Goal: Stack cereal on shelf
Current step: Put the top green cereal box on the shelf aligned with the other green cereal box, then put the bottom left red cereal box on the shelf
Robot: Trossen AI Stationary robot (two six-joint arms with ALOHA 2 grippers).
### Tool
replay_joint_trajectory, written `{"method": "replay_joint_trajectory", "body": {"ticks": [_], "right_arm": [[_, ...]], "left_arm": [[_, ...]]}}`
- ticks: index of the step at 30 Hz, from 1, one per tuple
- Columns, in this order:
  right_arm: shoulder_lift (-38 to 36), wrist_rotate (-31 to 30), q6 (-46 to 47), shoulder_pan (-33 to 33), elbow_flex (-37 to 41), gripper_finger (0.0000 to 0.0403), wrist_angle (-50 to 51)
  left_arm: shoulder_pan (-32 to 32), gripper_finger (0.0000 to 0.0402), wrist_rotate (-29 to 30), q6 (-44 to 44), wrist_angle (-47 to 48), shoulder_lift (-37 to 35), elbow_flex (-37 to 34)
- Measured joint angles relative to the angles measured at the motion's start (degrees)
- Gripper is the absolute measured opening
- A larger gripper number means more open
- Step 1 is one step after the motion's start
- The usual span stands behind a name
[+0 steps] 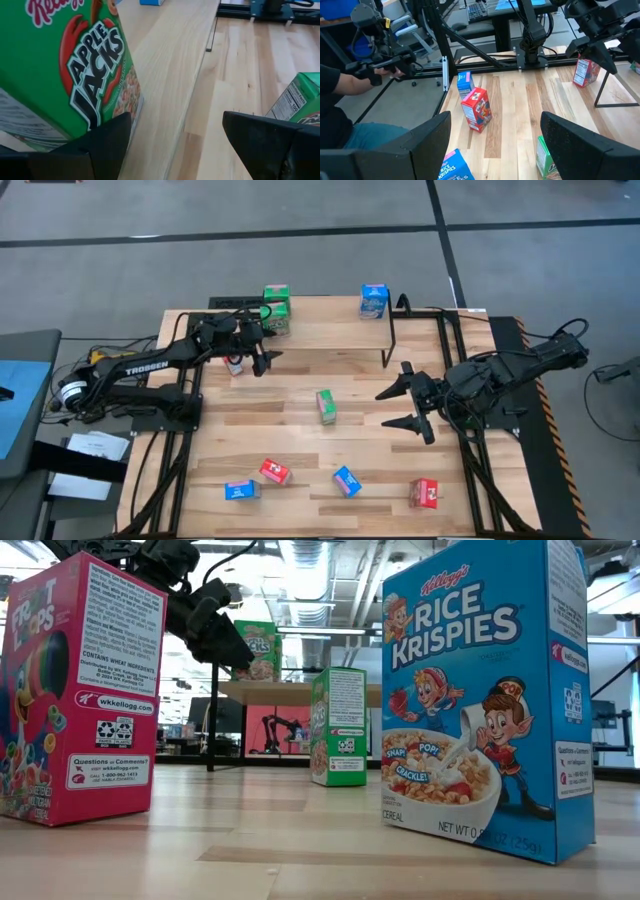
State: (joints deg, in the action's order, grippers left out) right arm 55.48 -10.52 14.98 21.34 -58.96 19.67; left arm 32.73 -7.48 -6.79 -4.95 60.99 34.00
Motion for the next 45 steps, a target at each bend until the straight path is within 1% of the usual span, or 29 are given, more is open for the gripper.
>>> {"method": "replay_joint_trajectory", "body": {"ticks": [4,16,22,27,35,42,45], "right_arm": [[0.00,0.00,0.00,0.01,0.00,0.0331,0.01],[0.00,0.00,0.02,0.00,0.00,0.0331,0.02],[0.00,0.00,0.13,0.01,0.00,0.0331,0.02],[0.00,0.00,0.28,0.00,0.02,0.0331,0.00],[0.00,0.02,6.01,0.02,0.02,0.0331,0.02],[0.00,0.02,5.97,0.02,0.02,0.0331,0.04],[0.00,0.02,3.69,0.18,0.02,0.0334,0.03]], "left_arm": [[0.00,0.0306,0.83,-0.11,0.07,0.00,0.00],[0.02,0.0306,0.79,-0.41,-0.45,0.02,-0.11],[-0.79,0.0306,-2.57,1.63,-1.26,-0.34,-0.19],[-3.16,0.0306,-2.54,2.26,-1.44,-2.24,-0.28],[-8.04,0.0306,-2.49,4.56,-1.64,-6.30,-0.26],[-11.66,0.0306,-2.49,6.67,-1.73,-8.89,-0.26],[-13.13,0.0306,-2.50,7.31,-1.82,-9.44,-0.25]]}}
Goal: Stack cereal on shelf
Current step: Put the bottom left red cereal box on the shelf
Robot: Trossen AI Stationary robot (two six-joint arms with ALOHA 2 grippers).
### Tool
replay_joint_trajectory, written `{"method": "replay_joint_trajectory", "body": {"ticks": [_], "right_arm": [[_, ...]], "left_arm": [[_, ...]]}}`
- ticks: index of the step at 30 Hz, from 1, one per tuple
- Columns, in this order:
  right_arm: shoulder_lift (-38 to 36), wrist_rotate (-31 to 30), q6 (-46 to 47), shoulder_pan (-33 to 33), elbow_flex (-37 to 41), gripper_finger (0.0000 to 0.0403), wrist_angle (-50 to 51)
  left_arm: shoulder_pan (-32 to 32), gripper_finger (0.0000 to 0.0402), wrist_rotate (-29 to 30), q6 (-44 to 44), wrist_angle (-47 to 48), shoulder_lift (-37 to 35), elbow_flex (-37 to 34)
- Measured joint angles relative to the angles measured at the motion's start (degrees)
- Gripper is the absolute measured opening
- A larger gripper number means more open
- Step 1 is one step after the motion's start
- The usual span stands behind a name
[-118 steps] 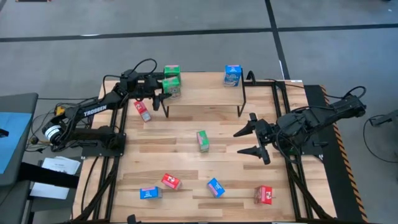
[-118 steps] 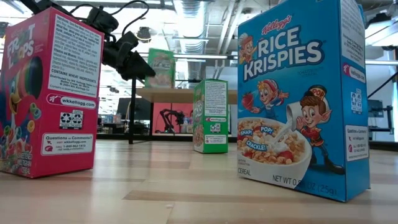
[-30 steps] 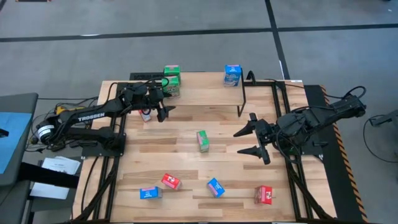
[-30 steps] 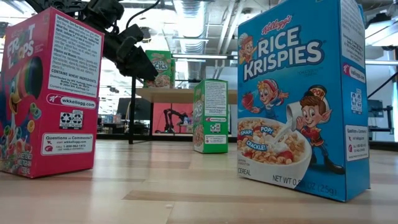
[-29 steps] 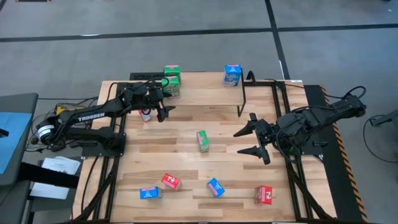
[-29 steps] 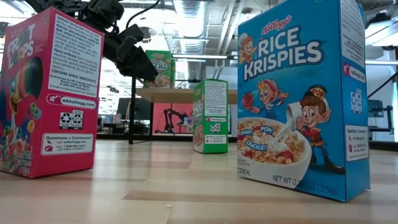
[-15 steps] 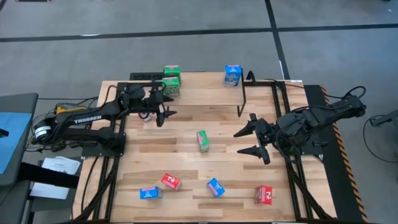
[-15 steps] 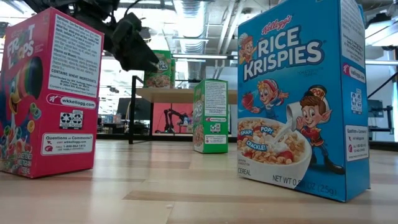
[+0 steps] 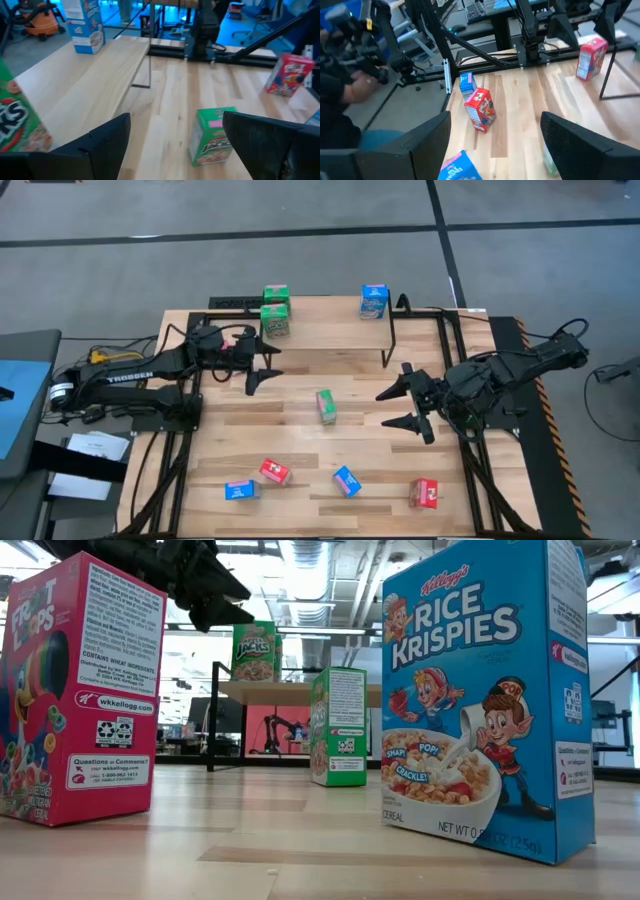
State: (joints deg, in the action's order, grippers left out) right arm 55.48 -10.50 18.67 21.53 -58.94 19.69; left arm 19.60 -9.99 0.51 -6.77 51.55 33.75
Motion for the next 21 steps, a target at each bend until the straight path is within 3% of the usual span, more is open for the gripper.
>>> {"method": "replay_joint_trajectory", "body": {"ticks": [15,21], "right_arm": [[0.00,0.17,-1.66,2.55,0.00,0.0346,0.01],[0.00,0.17,-1.68,2.51,0.00,0.0346,0.03]], "left_arm": [[-9.34,0.0306,-8.66,2.60,0.60,0.04,0.06],[-15.32,0.0306,-12.00,2.29,-5.18,0.18,0.10]]}}
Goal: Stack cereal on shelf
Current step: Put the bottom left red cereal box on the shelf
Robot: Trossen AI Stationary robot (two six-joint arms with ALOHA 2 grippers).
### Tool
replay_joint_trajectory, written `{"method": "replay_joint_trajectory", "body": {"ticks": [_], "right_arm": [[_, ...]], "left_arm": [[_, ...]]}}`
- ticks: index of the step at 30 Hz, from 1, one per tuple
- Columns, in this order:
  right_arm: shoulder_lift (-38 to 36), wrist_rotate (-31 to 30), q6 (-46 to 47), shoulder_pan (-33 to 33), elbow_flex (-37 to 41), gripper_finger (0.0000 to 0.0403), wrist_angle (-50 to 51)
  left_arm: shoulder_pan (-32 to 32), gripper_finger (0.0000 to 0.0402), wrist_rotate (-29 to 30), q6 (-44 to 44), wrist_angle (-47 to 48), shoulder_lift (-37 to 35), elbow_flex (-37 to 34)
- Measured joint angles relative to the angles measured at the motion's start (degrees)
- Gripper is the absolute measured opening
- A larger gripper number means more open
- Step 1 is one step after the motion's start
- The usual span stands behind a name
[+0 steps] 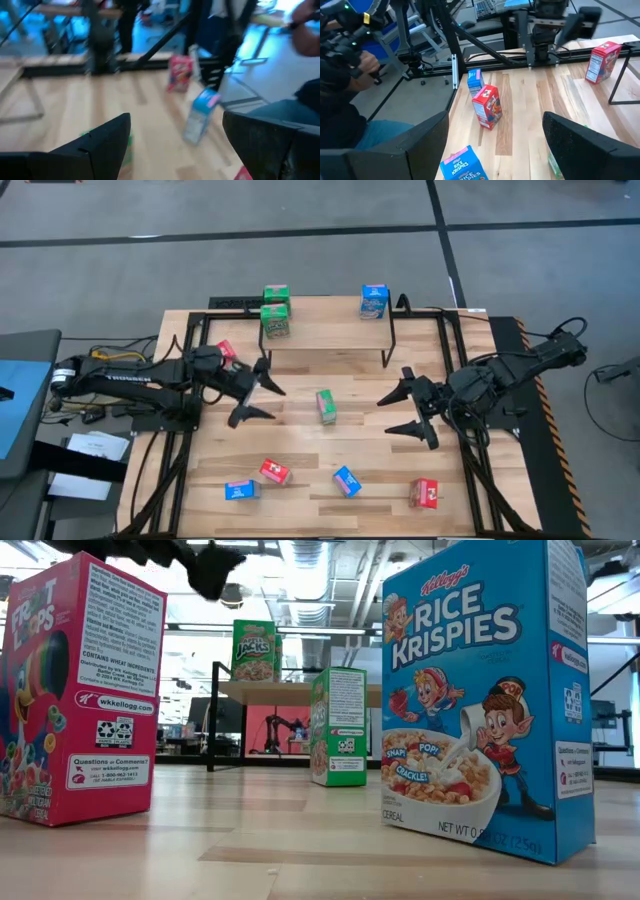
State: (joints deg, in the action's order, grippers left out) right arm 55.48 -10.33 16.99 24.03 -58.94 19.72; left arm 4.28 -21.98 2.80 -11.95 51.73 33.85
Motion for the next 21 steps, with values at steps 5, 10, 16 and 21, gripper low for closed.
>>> {"method": "replay_joint_trajectory", "body": {"ticks": [5,10,16,21], "right_arm": [[0.00,0.00,-0.13,0.00,0.00,0.0346,0.11],[0.02,0.00,-0.11,0.00,0.00,0.0346,1.45],[0.00,0.00,-0.07,0.00,0.00,0.0346,1.44],[0.00,0.00,0.02,0.00,0.00,0.0346,1.44]], "left_arm": [[-3.35,0.0306,-0.38,0.50,-4.42,0.02,0.00],[-3.81,0.0306,0.49,0.99,-5.59,0.02,0.00],[-4.46,0.0306,3.10,1.08,-4.80,0.02,0.04],[-6.54,0.0306,5.69,1.25,7.36,0.02,3.56]]}}
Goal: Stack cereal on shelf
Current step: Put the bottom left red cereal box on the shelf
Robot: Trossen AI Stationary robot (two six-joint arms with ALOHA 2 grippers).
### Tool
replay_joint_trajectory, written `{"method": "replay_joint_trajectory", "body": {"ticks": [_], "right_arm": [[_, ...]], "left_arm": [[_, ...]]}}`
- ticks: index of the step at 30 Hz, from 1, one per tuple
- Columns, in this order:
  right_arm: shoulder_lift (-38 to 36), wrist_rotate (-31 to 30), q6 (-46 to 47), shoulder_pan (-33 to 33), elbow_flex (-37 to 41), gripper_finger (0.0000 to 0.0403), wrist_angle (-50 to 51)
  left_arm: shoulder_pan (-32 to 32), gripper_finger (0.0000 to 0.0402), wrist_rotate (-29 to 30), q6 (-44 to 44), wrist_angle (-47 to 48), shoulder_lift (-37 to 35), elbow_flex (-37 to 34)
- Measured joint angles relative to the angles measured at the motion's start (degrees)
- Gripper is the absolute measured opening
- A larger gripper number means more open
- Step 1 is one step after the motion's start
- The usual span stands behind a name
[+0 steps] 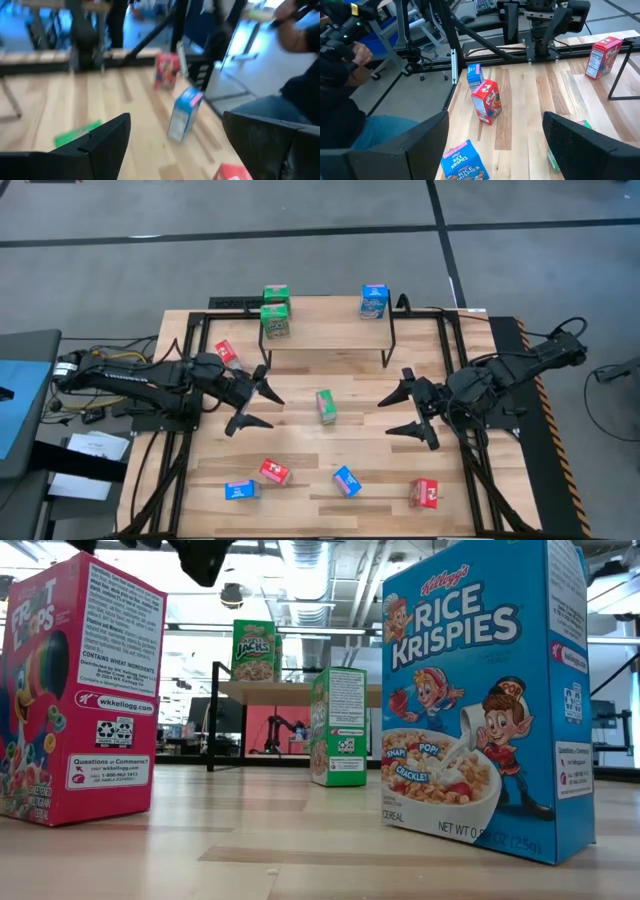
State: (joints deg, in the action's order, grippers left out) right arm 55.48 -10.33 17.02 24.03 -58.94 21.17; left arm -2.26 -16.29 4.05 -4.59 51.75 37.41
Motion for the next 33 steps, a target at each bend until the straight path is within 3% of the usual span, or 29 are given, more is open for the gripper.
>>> {"method": "replay_joint_trajectory", "body": {"ticks": [4,9,24,33], "right_arm": [[0.00,0.00,0.02,0.00,0.00,0.0346,0.00],[0.00,0.00,0.02,0.00,0.00,0.0346,0.20],[0.00,0.00,0.00,0.00,0.00,0.0346,1.29],[0.00,-0.02,-0.13,-0.07,0.00,0.0346,1.45]], "left_arm": [[-3.59,0.0306,8.14,-0.08,10.79,0.00,5.01],[-8.91,0.0306,13.78,-0.83,15.36,0.00,9.47],[-18.64,0.0306,22.58,1.69,15.94,0.05,10.52],[-20.88,0.0306,23.20,3.39,20.48,7.14,13.93]]}}
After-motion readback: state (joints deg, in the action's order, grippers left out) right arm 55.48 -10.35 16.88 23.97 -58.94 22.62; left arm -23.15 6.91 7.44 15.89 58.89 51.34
